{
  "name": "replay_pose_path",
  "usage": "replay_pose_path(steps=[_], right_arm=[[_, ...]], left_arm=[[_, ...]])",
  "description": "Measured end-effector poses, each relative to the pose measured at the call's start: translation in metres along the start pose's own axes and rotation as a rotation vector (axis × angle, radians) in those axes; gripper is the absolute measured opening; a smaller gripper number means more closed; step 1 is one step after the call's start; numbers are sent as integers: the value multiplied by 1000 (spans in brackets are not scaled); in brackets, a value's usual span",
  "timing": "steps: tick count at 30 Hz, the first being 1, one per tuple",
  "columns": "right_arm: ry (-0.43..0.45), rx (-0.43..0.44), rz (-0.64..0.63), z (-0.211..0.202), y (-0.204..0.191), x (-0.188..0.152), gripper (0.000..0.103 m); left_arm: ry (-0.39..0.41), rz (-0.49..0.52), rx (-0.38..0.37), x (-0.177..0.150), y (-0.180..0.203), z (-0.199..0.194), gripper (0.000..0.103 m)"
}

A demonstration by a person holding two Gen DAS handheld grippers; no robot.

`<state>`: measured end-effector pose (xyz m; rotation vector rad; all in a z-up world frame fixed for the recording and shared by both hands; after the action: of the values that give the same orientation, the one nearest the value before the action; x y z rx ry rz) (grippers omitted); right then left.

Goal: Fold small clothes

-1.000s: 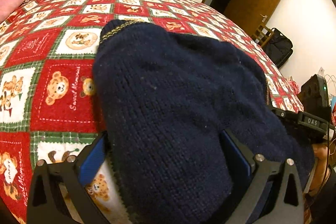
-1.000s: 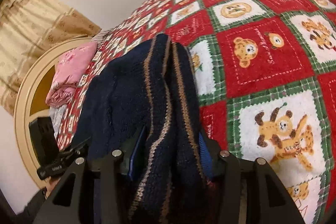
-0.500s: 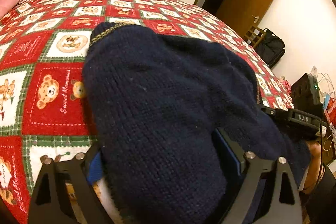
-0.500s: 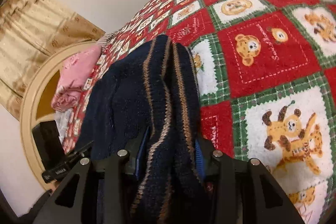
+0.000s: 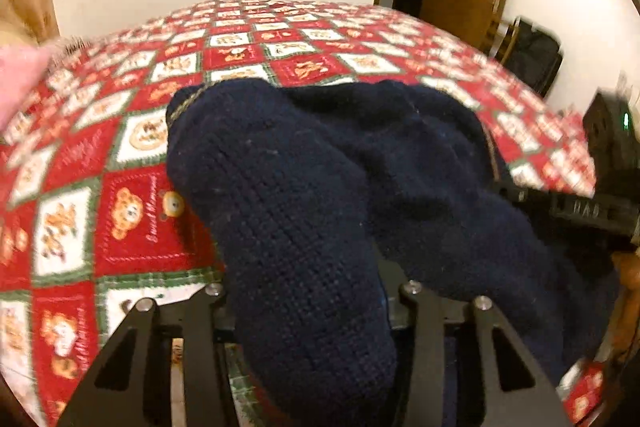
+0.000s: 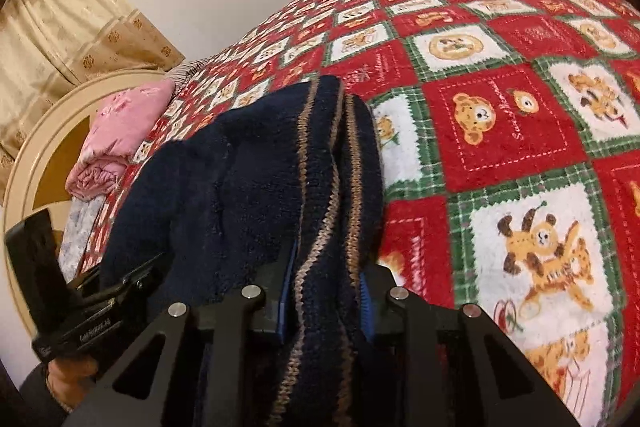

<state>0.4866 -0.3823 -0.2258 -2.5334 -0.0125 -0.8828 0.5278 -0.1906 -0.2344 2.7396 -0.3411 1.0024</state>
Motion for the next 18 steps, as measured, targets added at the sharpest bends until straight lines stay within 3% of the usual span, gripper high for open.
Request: replay_pose_path(steps=[3, 13, 18], right_arm=[[16, -12, -19, -11, -10, -3, 25], [63, 56, 13, -39, -39, -6, 23], [47, 93, -8, -47, -68, -19, 22]], left_arm=[[0, 21, 34, 1, 4, -4, 43], [16, 3, 10, -3, 2, -42, 41], [47, 14, -11, -6, 7, -73, 41]])
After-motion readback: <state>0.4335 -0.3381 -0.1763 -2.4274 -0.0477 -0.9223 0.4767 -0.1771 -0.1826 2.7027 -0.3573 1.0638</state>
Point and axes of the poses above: each gripper's, at about its wrist camera, not at the fingertips, and z roughly the way its jaws point, y to its right, x to its top, the point moved 8 cm from there along z, roughly the way its jaws point, and after that the axes turned 4 degrees about -z, right-handed, at the moved point
